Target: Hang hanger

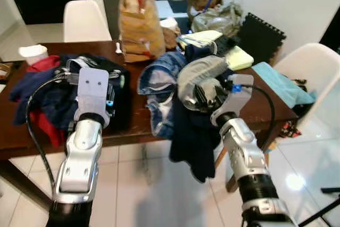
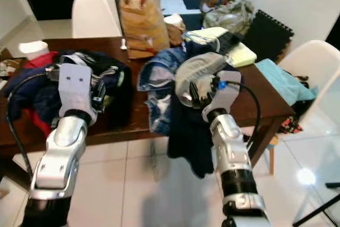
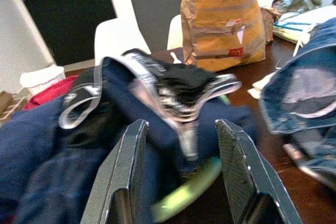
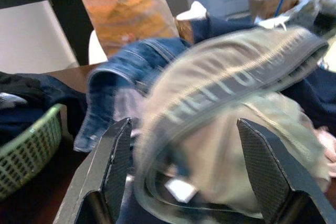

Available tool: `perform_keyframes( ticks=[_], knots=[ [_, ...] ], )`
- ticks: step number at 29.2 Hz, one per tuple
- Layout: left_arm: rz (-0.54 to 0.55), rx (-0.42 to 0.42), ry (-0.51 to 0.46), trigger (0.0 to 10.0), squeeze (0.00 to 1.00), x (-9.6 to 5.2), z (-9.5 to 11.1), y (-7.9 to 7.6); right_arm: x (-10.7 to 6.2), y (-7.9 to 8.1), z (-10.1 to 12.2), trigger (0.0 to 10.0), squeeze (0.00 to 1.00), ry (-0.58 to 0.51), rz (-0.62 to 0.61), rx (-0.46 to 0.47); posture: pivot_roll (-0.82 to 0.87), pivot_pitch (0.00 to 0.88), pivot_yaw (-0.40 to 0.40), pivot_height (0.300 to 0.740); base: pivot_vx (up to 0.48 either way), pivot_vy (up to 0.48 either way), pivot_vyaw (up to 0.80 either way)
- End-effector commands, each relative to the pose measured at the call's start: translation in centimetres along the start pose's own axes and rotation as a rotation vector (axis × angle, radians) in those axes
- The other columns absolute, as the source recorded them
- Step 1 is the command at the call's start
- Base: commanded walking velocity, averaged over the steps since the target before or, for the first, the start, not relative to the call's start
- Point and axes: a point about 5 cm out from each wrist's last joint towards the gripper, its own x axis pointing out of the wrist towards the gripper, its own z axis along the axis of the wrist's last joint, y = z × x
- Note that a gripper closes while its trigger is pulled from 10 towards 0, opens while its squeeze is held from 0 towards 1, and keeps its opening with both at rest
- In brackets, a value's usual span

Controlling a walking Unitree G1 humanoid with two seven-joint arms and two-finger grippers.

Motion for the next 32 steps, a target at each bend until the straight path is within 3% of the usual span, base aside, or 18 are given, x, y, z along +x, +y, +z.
perform_keyframes(
  ticks=[1, 6, 9, 18, 22, 28, 32],
  knots=[
    [0.001, -0.002, 0.018, 10.0, 0.00, -0.2, -0.3, 0.3, -0.2, 0.2, -0.6, 10.0, 0.00, 0.024, -0.001, 0.020, 0.03, 0.050, -0.014, 0.740, 0.000, 0.356, 0.00],
    [-0.018, -0.050, 0.061, 10.0, 0.00, -0.2, -0.7, 0.1, -0.7, -0.3, -0.5, 10.0, 0.00, 0.015, -0.025, 0.024, 0.02, 0.054, 0.005, 0.740, 0.000, 0.000, 0.00],
    [-0.031, -0.067, 0.086, 10.0, 0.07, 0.0, -0.9, 0.1, -0.9, -0.5, -0.6, 10.0, 0.00, 0.013, -0.036, 0.021, 0.01, 0.066, 0.015, 0.740, 0.000, -0.480, 0.00],
    [-0.036, -0.072, 0.117, 10.0, 0.04, -0.1, -1.5, 0.2, -1.6, -0.5, -0.8, 10.0, 0.00, 0.020, -0.038, 0.011, -0.01, 0.066, 0.023, 0.740, 0.000, -0.480, 0.00],
    [-0.026, -0.055, 0.150, 10.0, 0.00, 0.2, -2.0, 0.2, -1.7, -0.5, -0.9, 10.0, 0.00, 0.030, -0.037, 0.006, -0.01, 0.061, 0.011, 0.740, 0.000, -0.072, 0.00],
    [-0.040, -0.011, 0.114, 10.0, 0.00, 0.7, -1.1, 0.6, -1.5, -0.4, -0.9, 10.0, 0.00, 0.030, -0.029, 0.014, 0.03, 0.068, -0.001, 0.740, 0.000, 0.000, 0.00],
    [0.003, -0.058, 0.002, 10.0, 0.00, 2.3, 1.0, 2.3, -1.3, 0.3, -1.2, 10.0, 0.00, 0.010, -0.032, 0.057, 0.06, 0.050, -0.016, 0.740, 0.000, 0.000, 0.00]
  ],
)
